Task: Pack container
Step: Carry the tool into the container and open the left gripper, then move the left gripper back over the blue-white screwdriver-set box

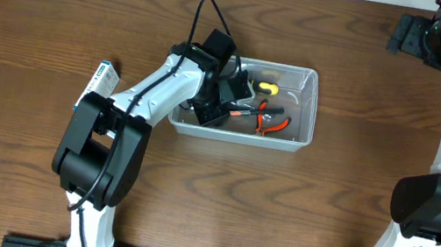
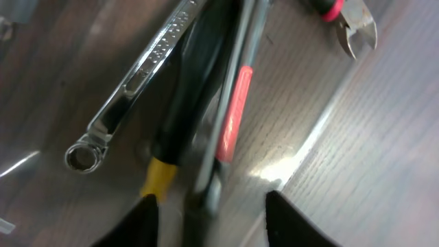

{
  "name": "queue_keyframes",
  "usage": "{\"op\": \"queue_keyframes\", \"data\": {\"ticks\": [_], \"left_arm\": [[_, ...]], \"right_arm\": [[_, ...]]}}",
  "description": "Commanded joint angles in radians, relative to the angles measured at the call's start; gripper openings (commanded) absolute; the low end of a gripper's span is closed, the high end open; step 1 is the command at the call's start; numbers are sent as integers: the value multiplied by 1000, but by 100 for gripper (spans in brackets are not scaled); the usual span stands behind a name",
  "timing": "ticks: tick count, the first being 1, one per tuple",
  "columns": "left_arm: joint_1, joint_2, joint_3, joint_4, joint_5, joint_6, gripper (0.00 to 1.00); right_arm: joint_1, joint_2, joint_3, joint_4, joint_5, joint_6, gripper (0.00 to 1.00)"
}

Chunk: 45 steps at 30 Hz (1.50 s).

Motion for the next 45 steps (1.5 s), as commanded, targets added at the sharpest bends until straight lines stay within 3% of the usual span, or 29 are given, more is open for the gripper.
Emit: {"op": "queue_keyframes", "data": {"ticks": [1, 8, 14, 22, 29, 33, 45], "left_arm": [[-2, 1, 17, -1, 3, 2, 43], [-1, -71, 19, 47, -18, -44, 51], [-1, -211, 55, 90, -102, -115, 71], [11, -389, 90, 82, -307, -209, 80], [119, -486, 90, 1, -535, -352, 97], [223, -487, 87, -73, -601, -351, 99], [546, -444, 39, -142, -557, -368, 98]], "right_arm": [[1, -7, 5, -1, 3, -13, 99], [1, -7, 5, -1, 3, -13, 99], [1, -7, 5, -1, 4, -13, 99], [1, -7, 5, -1, 3, -13, 99], [1, -7, 5, -1, 4, -13, 99], [1, -7, 5, -1, 3, -13, 99], [2, -7, 5, -1, 3, -13, 99]]}}
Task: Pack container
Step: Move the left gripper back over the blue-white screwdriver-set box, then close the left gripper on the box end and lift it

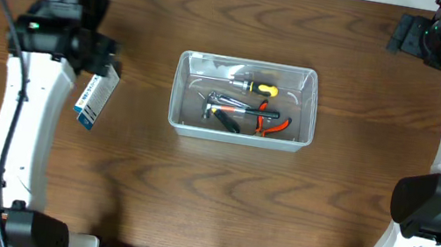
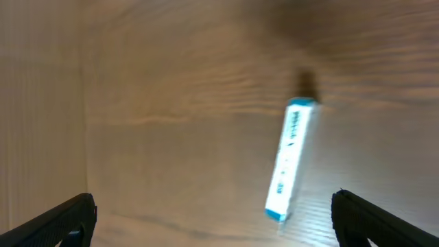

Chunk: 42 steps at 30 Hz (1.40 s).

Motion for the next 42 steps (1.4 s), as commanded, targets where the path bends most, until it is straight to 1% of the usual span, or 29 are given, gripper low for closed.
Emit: {"op": "queue_keyframes", "data": {"ticks": [1, 5, 10, 17, 24, 28, 34, 42], "left_arm": [[61, 27, -39, -6, 42, -25, 98], [108, 61, -112, 21, 151, -25, 98], [112, 134, -182, 69, 165, -12, 98], [112, 241, -183, 73, 217, -13, 98], [112, 307, -183, 92, 262, -12, 98], [112, 336, -183, 109, 301, 14, 98], [113, 356, -183, 127, 303, 66, 98], [113, 384, -183, 140, 303, 70, 99]], "right_arm": [[1, -7, 6, -1, 3, -13, 99], [0, -7, 5, -1, 3, -13, 99], [1, -7, 5, -1, 3, -13, 99], [2, -7, 5, -1, 3, -13, 99], [0, -7, 5, -1, 4, -13, 99], [1, -7, 5, -1, 4, -13, 99], [1, -7, 5, -1, 3, -13, 99], [1, -7, 5, -1, 4, -13, 99]]}}
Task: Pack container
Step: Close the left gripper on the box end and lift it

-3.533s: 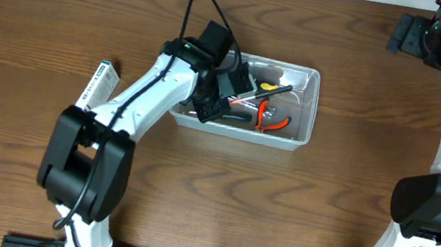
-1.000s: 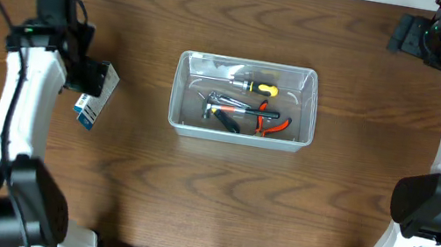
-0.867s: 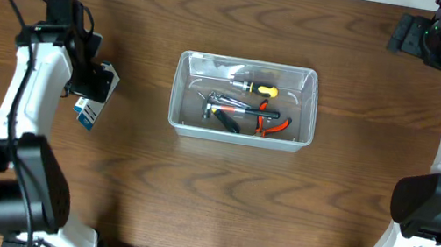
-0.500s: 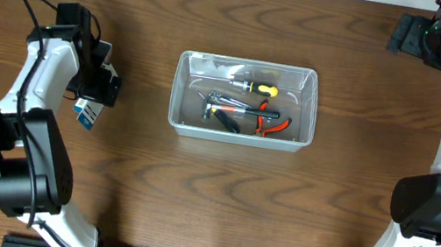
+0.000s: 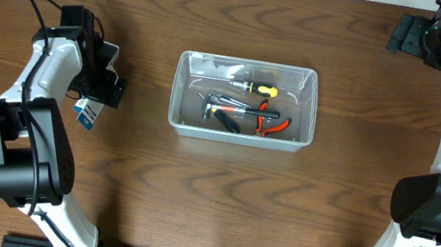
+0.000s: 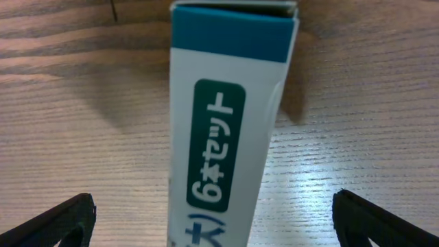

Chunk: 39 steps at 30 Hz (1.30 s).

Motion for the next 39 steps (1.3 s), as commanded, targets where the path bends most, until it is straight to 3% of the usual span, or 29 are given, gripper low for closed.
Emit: {"op": "queue_keyframes", "data": {"ticks": [1, 4, 8, 12, 17, 20, 23, 25, 28, 39], "left_arm": [[2, 27, 0, 2, 14, 16, 99], [2, 33, 0, 2, 14, 16, 100], [2, 33, 0, 7, 14, 17, 75], [2, 33, 0, 10, 14, 16, 69], [2, 33, 0, 10, 14, 16, 51], [2, 33, 0, 9, 14, 16, 45], [2, 33, 0, 9, 14, 16, 23], [2, 33, 0, 8, 14, 16, 14], [2, 33, 0, 7, 14, 16, 10], [2, -7, 68, 12, 14, -41, 9]], "right_arm": [[1, -7, 5, -1, 3, -13, 99], [1, -7, 5, -1, 3, -13, 99], [1, -7, 5, -1, 3, -13, 99], [1, -7, 5, -1, 4, -13, 99], [1, -7, 5, -1, 3, -13, 99], [1, -7, 5, -1, 3, -13, 99], [1, -7, 5, -1, 3, -13, 99], [1, -7, 5, -1, 4, -13, 99], [1, -7, 5, -1, 4, -13, 99], [1, -7, 5, -1, 3, -13, 99]]}}
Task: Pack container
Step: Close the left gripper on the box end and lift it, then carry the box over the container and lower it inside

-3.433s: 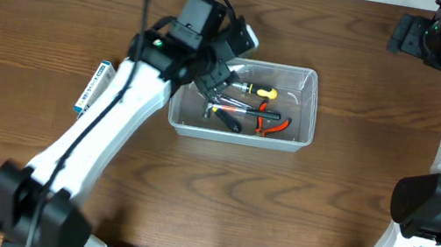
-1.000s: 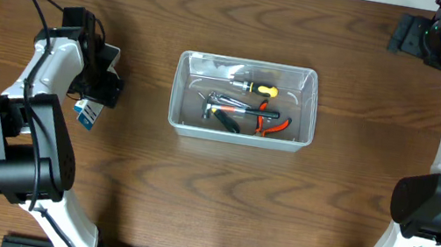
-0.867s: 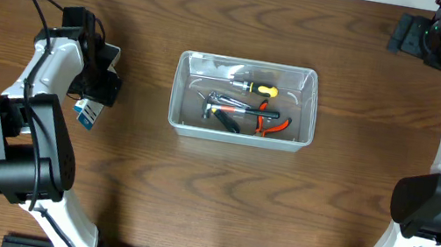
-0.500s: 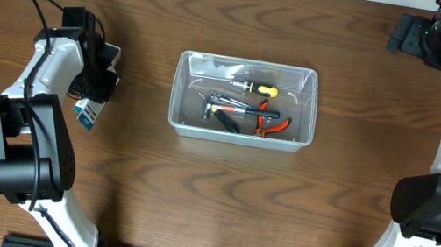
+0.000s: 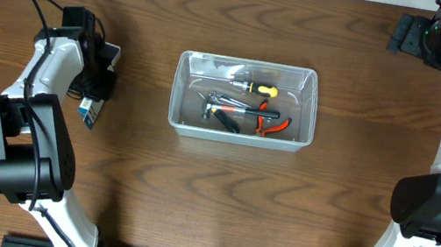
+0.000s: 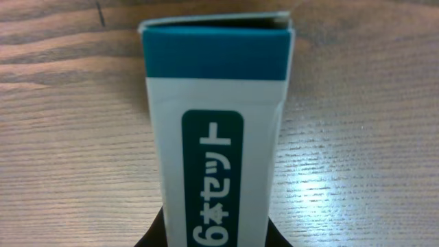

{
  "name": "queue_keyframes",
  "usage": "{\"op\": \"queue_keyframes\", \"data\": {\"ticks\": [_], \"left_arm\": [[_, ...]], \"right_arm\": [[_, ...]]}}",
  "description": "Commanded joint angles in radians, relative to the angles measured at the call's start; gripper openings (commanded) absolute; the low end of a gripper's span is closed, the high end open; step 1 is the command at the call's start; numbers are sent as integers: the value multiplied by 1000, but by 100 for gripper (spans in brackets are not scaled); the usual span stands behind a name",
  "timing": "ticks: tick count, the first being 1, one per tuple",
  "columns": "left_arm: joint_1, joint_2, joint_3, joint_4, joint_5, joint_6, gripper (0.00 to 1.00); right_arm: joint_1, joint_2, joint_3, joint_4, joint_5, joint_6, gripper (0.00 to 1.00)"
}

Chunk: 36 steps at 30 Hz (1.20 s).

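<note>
A long white box with a teal end and a teal label (image 6: 214, 137) lies on the wooden table at the left; only its near end (image 5: 90, 112) shows from overhead. My left gripper (image 6: 214, 233) is down on it, its dark fingers (image 6: 156, 237) pressed against both long sides, shut on the box. From overhead the left gripper (image 5: 95, 84) covers most of the box. The clear plastic container (image 5: 312, 111) stands mid-table, holding a yellow-handled screwdriver (image 5: 262, 87), orange pliers (image 5: 272, 125) and other tools. My right gripper (image 5: 405, 35) is far back right.
The right arm runs down the right side of the table. Bare wood lies between the box and the container, a little over a box length wide. The left arm's cable (image 5: 40, 2) loops behind its wrist.
My left gripper's fingers stood wide apart on either side of the box; now they are shut against its sides. The box sits straighter in the wrist view. The right arm is unchanged.
My left gripper was first inside the container, just above the tools. Then it was high over the table's left side, open, with the box below. Then it was low over the box with fingers spread. Now it is shut on the box.
</note>
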Motion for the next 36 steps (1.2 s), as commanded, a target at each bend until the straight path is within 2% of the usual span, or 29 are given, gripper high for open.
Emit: {"op": "queue_keyframes", "data": {"ticks": [1, 12, 22, 29, 36], "left_arm": [[1, -40, 75, 2, -1, -45, 9], [-84, -277, 144, 50, 0, -54, 9], [-361, -462, 144, 53, 0, -54, 6], [-589, -453, 144, 34, 0, -50, 6], [-719, -371, 143, 19, 0, -30, 6]], "right_arm": [[1, -7, 5, -1, 3, -13, 99], [1, -7, 5, -1, 3, -13, 99], [1, -7, 5, -1, 3, -13, 99], [1, -7, 5, -1, 3, -13, 99], [1, -7, 5, -1, 3, -13, 99]]}}
